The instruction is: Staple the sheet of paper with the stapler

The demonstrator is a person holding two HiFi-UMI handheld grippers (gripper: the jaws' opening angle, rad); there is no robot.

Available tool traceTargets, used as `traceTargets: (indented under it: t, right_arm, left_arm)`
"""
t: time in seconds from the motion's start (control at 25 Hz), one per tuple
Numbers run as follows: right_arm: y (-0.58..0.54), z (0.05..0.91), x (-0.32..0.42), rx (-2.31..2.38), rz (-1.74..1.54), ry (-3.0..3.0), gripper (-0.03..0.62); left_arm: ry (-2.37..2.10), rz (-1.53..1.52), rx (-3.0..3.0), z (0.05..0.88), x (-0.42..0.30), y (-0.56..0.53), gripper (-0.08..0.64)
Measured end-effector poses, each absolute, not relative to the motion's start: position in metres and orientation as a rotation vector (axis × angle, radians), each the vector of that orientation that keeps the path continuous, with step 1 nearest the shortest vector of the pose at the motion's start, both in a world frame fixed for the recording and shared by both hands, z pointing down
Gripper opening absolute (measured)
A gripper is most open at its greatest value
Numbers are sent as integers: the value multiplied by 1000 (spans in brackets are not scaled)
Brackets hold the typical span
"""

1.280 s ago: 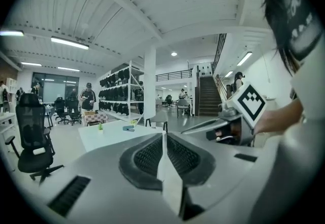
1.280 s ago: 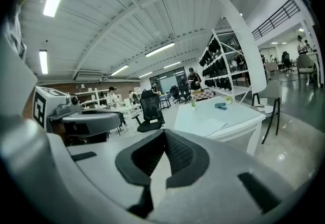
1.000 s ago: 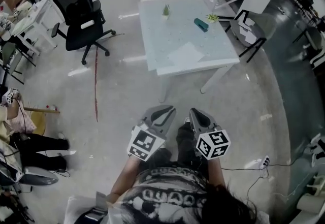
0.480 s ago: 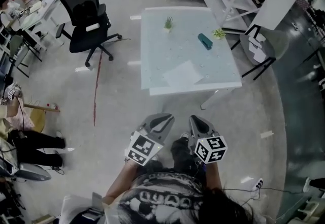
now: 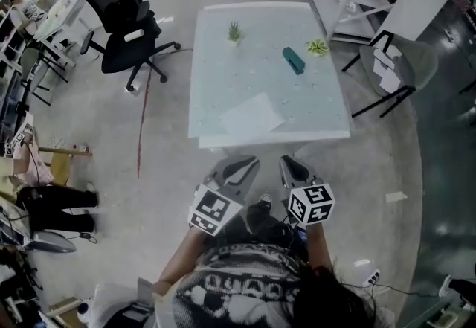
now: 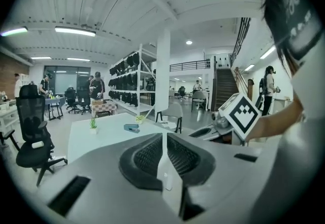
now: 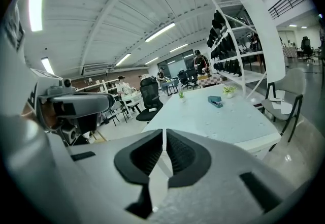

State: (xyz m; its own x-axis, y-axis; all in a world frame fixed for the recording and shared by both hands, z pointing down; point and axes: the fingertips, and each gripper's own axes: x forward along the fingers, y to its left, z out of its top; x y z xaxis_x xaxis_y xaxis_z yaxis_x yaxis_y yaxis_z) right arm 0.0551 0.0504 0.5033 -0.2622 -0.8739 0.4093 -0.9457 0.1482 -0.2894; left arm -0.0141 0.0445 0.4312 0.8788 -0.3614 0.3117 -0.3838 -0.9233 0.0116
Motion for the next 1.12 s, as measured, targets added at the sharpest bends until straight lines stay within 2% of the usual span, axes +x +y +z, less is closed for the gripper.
traceTargets:
  t: [0.2, 0.6, 0.88, 1.0, 1.12]
  right_arm:
    - [30, 516, 74, 1777, 762, -2268, 14]
    - [-26, 560, 77, 1720, 789, -2173, 34]
    - [-95, 603, 89, 1692, 752, -2005, 63]
    - [-120, 632, 96, 1643, 731, -1904, 95]
    - [-139, 652, 102, 1612, 703, -1827, 95]
  left_arm:
    - [-635, 509, 2950, 434, 1, 34, 25]
    - [-691, 550, 2893, 446, -16, -9, 25]
    - [-620, 532, 2942, 443, -18, -75, 25]
    - [-586, 530, 2950, 446, -20, -98, 25]
    - [-576, 532, 2946, 451, -24, -120, 25]
